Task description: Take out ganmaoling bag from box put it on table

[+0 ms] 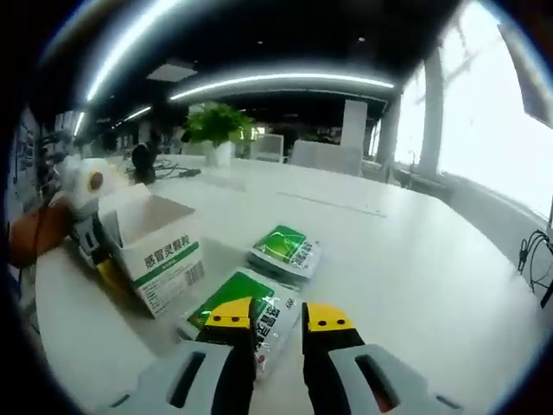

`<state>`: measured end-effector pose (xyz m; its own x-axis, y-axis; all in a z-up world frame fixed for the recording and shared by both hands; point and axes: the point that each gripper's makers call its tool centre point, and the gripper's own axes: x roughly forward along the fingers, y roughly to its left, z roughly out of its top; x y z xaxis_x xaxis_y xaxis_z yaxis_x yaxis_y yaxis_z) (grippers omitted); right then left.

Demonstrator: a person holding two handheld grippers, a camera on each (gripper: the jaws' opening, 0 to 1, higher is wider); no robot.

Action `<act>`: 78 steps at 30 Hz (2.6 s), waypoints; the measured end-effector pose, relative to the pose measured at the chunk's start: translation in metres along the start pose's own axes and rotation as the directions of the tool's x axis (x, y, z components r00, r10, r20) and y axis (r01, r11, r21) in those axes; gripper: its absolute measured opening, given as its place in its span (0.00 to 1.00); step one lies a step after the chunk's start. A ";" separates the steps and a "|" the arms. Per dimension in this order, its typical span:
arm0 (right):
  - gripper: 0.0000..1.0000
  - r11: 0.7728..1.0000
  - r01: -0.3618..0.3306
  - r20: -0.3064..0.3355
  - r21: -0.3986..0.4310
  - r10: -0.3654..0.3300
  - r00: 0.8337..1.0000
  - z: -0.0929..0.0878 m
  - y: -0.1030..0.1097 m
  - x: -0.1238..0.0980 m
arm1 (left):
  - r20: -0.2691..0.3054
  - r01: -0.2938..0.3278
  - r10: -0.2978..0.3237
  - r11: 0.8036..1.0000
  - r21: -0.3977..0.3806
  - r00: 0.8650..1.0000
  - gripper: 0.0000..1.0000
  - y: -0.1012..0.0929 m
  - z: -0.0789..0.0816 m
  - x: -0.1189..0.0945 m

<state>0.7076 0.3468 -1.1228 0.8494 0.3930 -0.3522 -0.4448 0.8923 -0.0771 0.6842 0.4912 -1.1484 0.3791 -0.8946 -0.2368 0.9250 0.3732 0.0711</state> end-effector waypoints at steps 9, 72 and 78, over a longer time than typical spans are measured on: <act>0.00 1.000 -0.001 0.059 -0.017 0.002 0.998 0.016 -0.008 -0.018 | 0.000 0.000 0.000 1.000 0.000 1.000 0.49 0.000 0.000 0.000; 0.00 0.959 -0.262 0.208 -0.110 0.280 0.937 -0.023 0.032 -0.054 | -0.001 -0.001 0.001 1.000 -0.004 1.000 0.49 0.000 0.000 0.000; 0.00 0.960 -0.252 0.206 -0.123 0.273 0.940 -0.024 0.032 -0.054 | -0.002 -0.001 0.001 1.000 -0.004 1.000 0.49 0.000 0.000 0.000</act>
<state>0.6409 0.3493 -1.1283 0.7349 0.6590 -0.1602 -0.6762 0.7300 -0.0994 0.6844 0.4911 -1.1483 0.3803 -0.8937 -0.2382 0.9244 0.3754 0.0674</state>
